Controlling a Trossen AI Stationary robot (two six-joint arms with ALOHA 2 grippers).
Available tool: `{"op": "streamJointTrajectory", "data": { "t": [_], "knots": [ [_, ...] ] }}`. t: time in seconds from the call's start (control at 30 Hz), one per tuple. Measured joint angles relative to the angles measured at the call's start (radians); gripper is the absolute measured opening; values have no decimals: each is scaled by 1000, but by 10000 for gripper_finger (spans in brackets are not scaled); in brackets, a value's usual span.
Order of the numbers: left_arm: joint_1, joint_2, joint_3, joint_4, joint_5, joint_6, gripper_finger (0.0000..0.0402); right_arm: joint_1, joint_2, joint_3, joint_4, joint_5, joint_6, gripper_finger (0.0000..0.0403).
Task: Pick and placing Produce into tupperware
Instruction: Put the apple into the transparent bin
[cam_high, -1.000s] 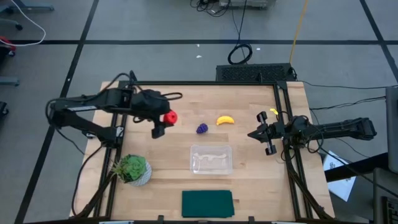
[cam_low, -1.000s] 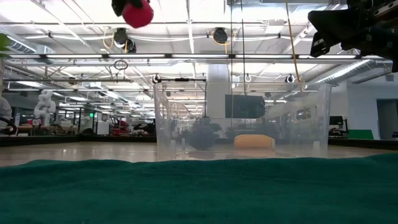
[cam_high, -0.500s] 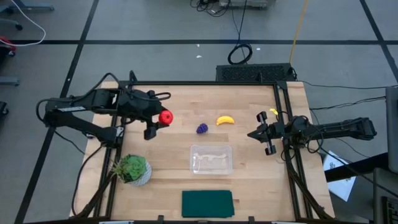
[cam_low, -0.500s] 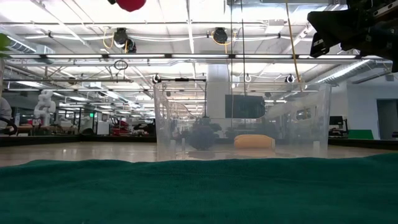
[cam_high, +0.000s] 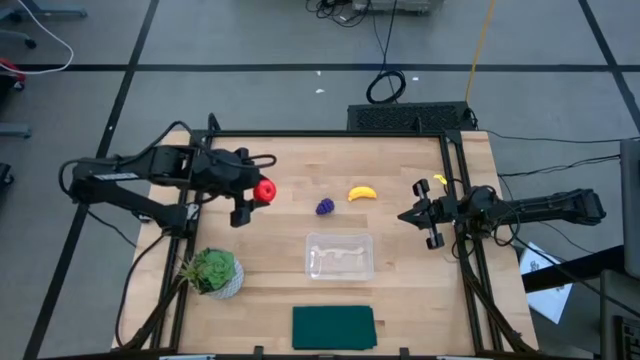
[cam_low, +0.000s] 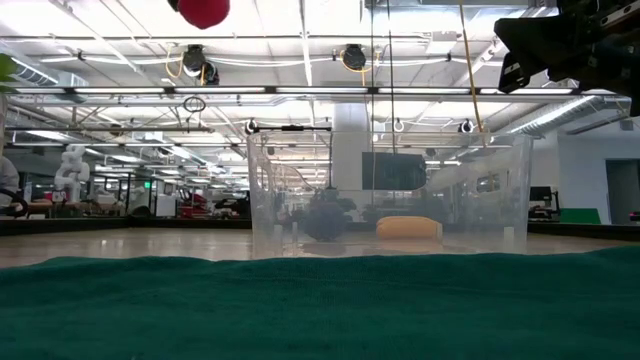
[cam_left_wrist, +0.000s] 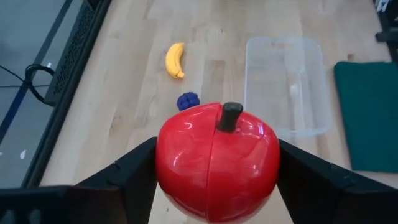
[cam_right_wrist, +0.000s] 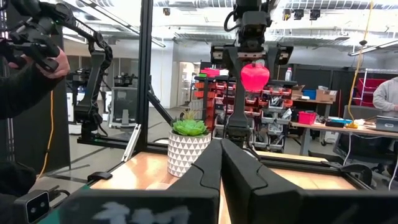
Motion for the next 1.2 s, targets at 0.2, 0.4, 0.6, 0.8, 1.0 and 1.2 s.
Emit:
{"op": "streamJointTrajectory", "data": {
  "t": [0.2, 0.4, 0.6, 0.8, 1.0, 1.2],
  "knots": [
    [2, -81, -170, 137, 7, 4, 262, 0, 0, 0, 0, 0, 0, 0],
    [2, -216, -331, 287, 21, -16, 270, 0, 0, 0, 0, 0, 0, 0],
    [0, -334, -424, 421, 36, -14, 268, 0, 0, 0, 1, 0, -1, 0],
    [-1, -404, -514, 496, 36, 6, 262, 0, 0, 0, 4, 0, -2, 0],
    [-1, -440, -644, 647, 45, 0, 274, 0, 0, 0, 4, 0, -3, 0],
    [1, -438, -780, 851, 89, -61, 263, 0, 0, 0, 4, 0, 0, 0]
  ]
}}
